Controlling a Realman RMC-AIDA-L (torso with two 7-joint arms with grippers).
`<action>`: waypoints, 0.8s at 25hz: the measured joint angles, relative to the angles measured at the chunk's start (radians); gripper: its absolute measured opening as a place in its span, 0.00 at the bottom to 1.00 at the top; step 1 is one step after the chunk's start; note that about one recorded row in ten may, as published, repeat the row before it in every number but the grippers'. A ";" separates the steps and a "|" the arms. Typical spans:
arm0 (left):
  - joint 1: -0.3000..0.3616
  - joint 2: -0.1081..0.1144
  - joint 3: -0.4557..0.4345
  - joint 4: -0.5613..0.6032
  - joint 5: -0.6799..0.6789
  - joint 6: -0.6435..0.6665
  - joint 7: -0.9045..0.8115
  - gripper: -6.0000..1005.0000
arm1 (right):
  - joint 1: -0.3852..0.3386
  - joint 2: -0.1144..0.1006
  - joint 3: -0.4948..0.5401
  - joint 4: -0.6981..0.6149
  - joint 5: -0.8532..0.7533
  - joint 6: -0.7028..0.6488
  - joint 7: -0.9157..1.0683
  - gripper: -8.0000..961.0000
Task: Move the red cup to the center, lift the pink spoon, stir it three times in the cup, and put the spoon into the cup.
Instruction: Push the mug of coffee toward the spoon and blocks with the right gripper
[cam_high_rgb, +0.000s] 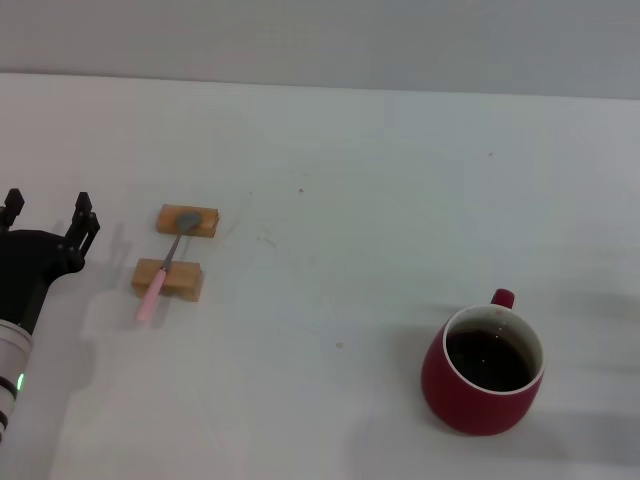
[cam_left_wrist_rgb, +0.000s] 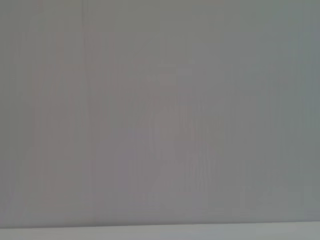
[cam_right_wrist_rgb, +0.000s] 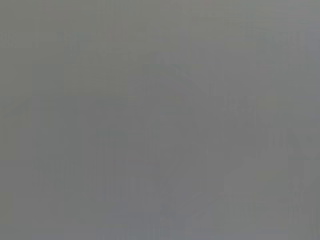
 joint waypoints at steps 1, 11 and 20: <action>0.000 0.000 0.000 0.000 0.000 0.000 0.000 0.80 | -0.001 0.000 0.000 0.000 0.000 0.000 0.000 0.87; 0.011 0.001 0.007 0.000 0.000 0.005 0.000 0.80 | -0.010 0.000 0.000 0.000 0.000 -0.005 0.000 0.85; 0.006 0.001 0.027 0.000 0.011 0.006 0.000 0.80 | -0.024 -0.002 -0.021 0.013 -0.002 -0.074 0.000 0.83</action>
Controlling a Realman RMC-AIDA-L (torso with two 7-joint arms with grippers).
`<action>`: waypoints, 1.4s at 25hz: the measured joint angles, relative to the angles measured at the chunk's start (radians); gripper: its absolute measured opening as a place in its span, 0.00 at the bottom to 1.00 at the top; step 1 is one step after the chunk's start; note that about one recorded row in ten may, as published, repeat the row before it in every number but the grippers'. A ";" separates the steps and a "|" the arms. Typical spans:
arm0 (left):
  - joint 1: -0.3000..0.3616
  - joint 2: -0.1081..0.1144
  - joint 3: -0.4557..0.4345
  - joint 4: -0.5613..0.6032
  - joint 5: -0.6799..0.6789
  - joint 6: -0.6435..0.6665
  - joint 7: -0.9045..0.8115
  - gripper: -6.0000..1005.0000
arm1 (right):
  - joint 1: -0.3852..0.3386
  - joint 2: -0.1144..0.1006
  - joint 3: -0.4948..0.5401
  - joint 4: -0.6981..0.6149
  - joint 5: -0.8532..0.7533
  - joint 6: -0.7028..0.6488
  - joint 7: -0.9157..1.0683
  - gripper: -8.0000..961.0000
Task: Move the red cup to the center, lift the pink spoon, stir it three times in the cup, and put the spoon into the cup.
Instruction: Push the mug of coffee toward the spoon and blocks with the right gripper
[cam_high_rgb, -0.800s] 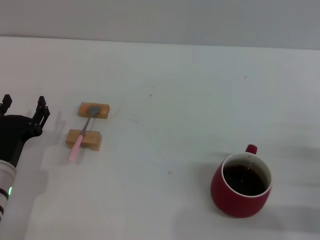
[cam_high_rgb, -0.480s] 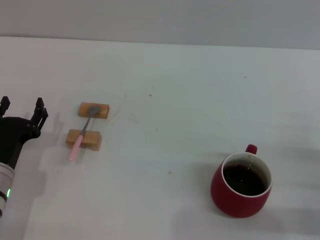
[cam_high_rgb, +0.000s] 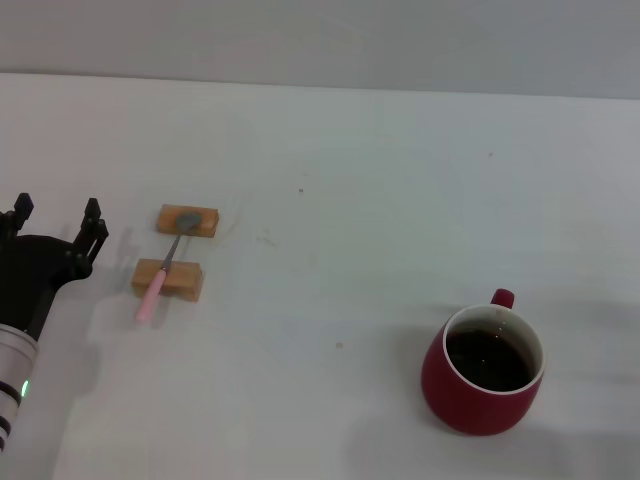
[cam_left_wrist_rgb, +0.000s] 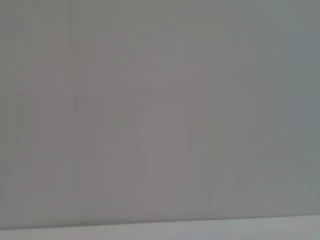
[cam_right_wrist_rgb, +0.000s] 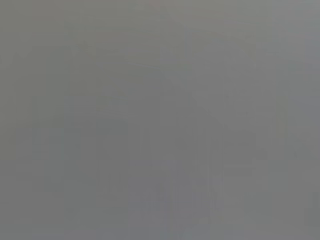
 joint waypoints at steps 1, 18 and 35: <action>-0.001 0.001 0.000 0.000 0.007 0.000 0.000 0.80 | -0.003 0.000 -0.005 0.000 0.000 -0.006 0.000 0.83; -0.043 0.010 -0.025 -0.015 0.092 0.038 0.008 0.80 | -0.050 -0.232 -0.023 0.426 0.002 0.162 -0.040 0.80; -0.036 0.007 -0.040 -0.017 0.091 0.043 0.008 0.80 | -0.186 -0.184 0.265 0.680 -0.048 0.179 -0.440 0.76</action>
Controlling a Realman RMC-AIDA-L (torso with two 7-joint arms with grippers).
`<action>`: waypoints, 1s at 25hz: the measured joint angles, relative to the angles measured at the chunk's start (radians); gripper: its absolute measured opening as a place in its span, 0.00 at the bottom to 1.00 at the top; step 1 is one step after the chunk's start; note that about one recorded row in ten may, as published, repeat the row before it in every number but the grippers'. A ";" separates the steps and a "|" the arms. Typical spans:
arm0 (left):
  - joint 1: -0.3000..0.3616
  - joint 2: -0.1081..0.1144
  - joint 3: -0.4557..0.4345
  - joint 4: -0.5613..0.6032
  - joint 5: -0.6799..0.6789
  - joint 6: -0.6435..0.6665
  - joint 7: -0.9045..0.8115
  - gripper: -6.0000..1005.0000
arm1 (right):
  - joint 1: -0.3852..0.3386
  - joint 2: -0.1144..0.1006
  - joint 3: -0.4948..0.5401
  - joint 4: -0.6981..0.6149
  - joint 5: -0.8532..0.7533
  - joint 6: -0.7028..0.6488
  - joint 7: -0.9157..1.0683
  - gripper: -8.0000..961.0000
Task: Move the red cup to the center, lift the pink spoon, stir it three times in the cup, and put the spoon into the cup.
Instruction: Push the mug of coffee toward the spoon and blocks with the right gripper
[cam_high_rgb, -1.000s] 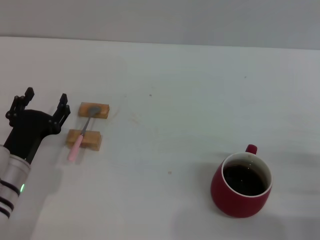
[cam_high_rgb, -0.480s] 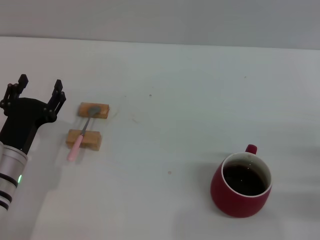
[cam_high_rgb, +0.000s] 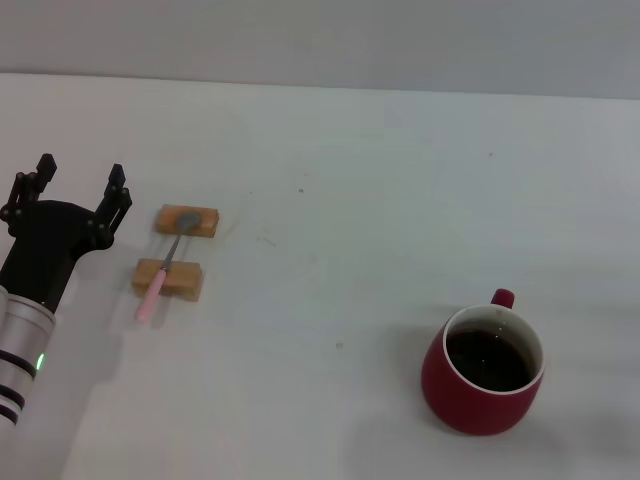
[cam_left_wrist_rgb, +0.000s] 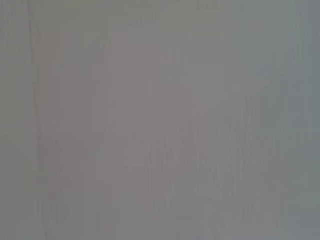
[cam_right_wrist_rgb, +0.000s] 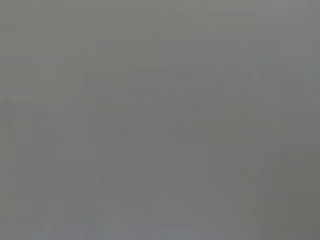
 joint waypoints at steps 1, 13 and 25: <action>0.001 0.000 0.000 0.001 0.000 0.000 0.000 0.80 | -0.002 0.023 0.013 -0.033 -0.023 -0.009 0.000 0.76; 0.001 0.000 -0.004 0.010 -0.003 -0.011 -0.009 0.80 | 0.042 0.184 -0.021 -0.375 -0.082 -0.092 0.222 0.32; 0.018 -0.002 -0.020 0.013 -0.003 -0.014 -0.008 0.80 | 0.036 0.188 -0.296 -0.449 -0.085 -0.098 0.270 0.04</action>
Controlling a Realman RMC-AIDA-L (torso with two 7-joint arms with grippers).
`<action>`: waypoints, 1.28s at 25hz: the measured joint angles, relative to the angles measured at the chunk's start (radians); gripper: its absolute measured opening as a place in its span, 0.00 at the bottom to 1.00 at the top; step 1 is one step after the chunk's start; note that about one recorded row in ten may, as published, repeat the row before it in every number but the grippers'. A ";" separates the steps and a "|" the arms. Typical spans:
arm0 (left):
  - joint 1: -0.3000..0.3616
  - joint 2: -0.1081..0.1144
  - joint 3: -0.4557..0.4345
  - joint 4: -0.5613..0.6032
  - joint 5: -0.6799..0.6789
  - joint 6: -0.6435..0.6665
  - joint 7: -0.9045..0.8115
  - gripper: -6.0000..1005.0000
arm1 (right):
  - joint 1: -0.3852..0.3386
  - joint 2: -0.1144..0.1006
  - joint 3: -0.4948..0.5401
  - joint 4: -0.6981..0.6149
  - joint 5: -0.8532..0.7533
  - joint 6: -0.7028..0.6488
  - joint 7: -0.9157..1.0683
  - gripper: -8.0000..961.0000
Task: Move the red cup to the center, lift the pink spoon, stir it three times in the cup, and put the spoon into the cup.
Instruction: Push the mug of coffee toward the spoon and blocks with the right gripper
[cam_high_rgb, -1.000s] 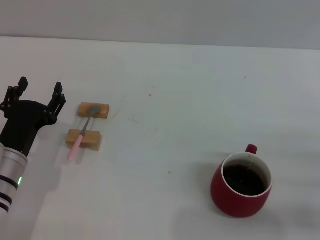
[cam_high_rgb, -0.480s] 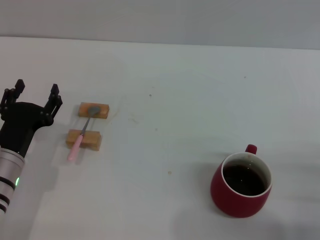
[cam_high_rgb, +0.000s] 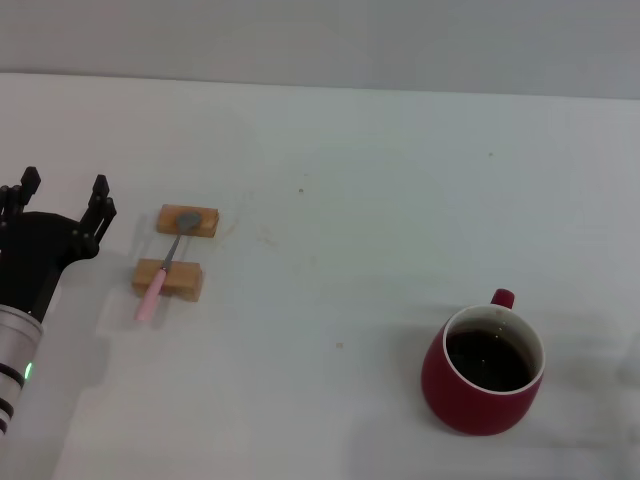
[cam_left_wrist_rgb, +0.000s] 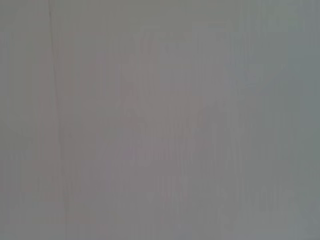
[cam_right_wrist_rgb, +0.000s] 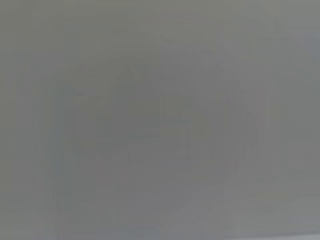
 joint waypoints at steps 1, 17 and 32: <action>0.001 0.000 0.000 0.000 0.000 0.000 0.001 0.80 | -0.005 0.001 -0.026 0.004 0.000 0.000 -0.001 0.03; 0.006 0.000 -0.002 0.002 0.000 -0.023 0.005 0.80 | -0.074 0.006 -0.183 0.034 0.004 -0.001 -0.005 0.01; -0.003 0.000 -0.002 0.002 0.000 -0.043 0.005 0.80 | -0.053 0.006 -0.254 0.071 0.001 0.087 -0.005 0.01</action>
